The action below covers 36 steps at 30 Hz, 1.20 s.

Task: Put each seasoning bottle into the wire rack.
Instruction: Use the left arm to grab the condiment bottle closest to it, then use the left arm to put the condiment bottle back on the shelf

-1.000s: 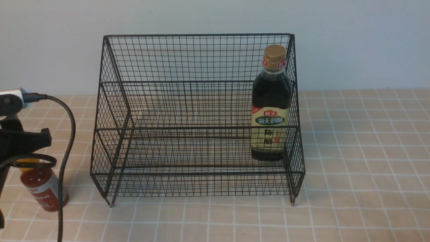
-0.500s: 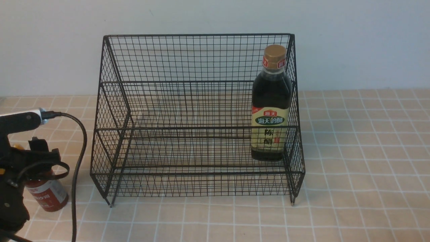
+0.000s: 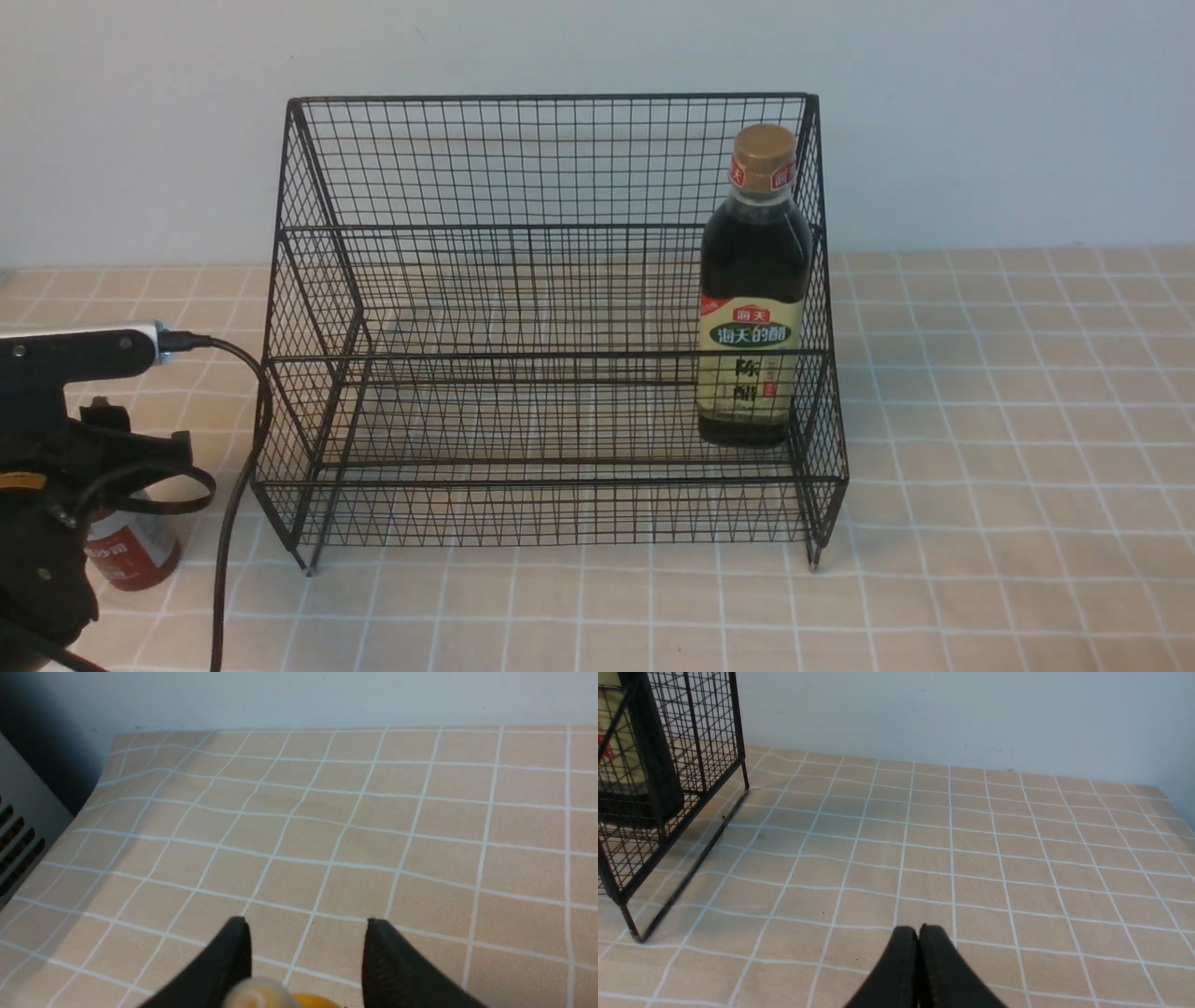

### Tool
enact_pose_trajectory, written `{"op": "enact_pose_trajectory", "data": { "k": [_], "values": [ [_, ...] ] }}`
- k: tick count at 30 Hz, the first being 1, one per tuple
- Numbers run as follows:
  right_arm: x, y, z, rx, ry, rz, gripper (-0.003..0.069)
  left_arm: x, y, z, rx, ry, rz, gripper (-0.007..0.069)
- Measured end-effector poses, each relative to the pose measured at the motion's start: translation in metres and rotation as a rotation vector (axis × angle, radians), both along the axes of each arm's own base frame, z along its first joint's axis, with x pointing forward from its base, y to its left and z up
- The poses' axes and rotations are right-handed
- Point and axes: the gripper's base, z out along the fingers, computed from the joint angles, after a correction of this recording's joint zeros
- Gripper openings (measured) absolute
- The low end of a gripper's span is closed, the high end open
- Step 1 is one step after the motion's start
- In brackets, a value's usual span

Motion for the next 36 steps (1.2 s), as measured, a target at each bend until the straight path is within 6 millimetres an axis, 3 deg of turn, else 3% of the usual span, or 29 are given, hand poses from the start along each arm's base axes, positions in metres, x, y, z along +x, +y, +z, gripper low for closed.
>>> {"op": "enact_pose_trajectory", "data": {
  "k": [6, 13, 24, 27, 30, 36],
  "values": [
    [0.0, 0.0, 0.0, 0.0, 0.0, 0.0, -0.0009, -0.005, -0.002, 0.014, -0.032, -0.035, -0.02, 0.028],
    [0.0, 0.0, 0.0, 0.0, 0.0, 0.0, -0.0009, -0.019, -0.002, 0.055, 0.01, -0.162, -0.062, 0.028],
    [0.0, 0.0, 0.0, 0.0, 0.0, 0.0, -0.0009, -0.04, -0.02, 0.154, -0.064, -0.352, -0.28, 0.0273],
    [0.0, 0.0, 0.0, 0.0, 0.0, 0.0, -0.0009, -0.044, -0.026, 0.17, -0.127, -0.368, -0.332, 0.0247],
    [0.0, 0.0, 0.0, 0.0, 0.0, 0.0, -0.0009, -0.045, -0.033, 0.177, -0.206, -0.34, -0.396, 0.0247],
    [0.0, 0.0, 0.0, 0.0, 0.0, 0.0, -0.0009, -0.041, -0.049, 0.169, -0.291, -0.257, -0.489, 0.0247]
  ]
}}
